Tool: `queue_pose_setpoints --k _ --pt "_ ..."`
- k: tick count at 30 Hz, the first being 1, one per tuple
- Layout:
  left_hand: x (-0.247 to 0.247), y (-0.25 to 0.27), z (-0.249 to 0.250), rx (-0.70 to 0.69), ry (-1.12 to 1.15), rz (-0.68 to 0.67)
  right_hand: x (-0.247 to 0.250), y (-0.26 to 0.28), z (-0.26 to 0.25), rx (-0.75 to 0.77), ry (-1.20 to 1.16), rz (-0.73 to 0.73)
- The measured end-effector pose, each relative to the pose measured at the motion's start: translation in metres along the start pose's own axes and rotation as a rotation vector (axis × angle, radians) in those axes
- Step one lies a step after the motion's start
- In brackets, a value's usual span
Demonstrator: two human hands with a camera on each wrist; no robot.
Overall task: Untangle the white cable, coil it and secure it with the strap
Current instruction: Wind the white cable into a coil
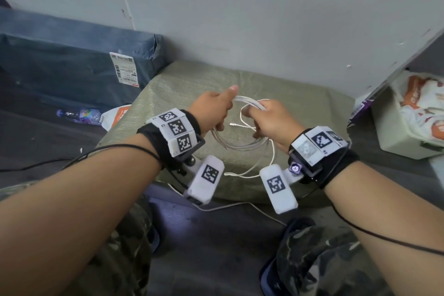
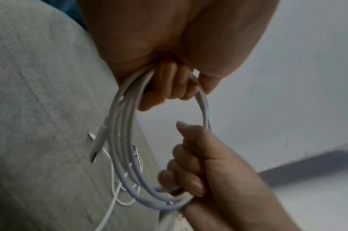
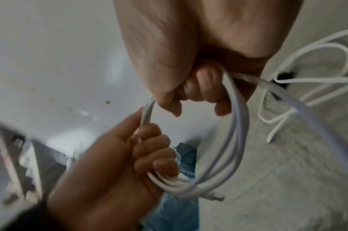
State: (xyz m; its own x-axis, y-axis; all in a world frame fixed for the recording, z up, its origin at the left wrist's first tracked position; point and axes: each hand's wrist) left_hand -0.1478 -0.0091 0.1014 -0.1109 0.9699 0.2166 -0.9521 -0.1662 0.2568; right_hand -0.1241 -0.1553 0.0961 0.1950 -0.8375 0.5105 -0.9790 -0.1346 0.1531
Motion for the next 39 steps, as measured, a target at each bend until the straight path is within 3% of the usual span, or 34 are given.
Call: queue_pose_setpoints --k 5,8,13,15,19,22,27,30,34,39 --pt "-0.003 0.004 -0.002 -0.068 -0.238 -0.099 0.0 0.01 -0.009 0.307 0.536 -0.002" --pt "-0.005 0.004 -0.001 -0.072 -0.184 -0.029 -0.001 0.009 -0.007 0.257 0.366 0.012" --pt "0.0 0.001 0.005 0.001 0.074 0.067 -0.003 0.001 0.0 -0.086 -0.249 0.021" --pt "0.001 0.001 0.005 -0.016 0.019 0.002 -0.002 0.001 0.0 -0.047 -0.161 0.024" --pt "-0.004 0.004 0.001 -0.047 -0.14 -0.123 0.0 0.008 -0.005 0.289 0.431 -0.035" --pt "-0.006 0.003 -0.003 -0.048 -0.163 -0.064 -0.002 0.008 -0.002 0.281 0.338 -0.001" --pt "0.001 -0.001 0.003 -0.007 0.042 0.056 -0.005 0.004 0.005 0.026 -0.091 0.023" --pt "0.002 0.0 0.004 -0.038 -0.046 0.004 -0.004 0.005 0.001 0.1 0.093 0.048" --pt "0.002 0.002 0.003 -0.066 -0.154 -0.039 -0.004 0.01 -0.002 0.253 0.363 -0.078" --pt "-0.003 0.003 0.002 -0.111 -0.184 0.02 -0.008 0.006 0.0 0.277 0.324 0.082"
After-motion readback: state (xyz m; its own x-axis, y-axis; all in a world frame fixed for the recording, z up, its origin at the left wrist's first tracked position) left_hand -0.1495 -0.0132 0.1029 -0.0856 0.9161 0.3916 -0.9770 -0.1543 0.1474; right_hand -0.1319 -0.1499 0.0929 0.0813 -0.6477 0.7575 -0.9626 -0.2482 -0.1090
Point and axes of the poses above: each hand's wrist, its own y-axis away from the middle knuckle, its own x-axis out of the back of the hand, z = x × y, and after that the axes turned 6 degrees about z, right-handed
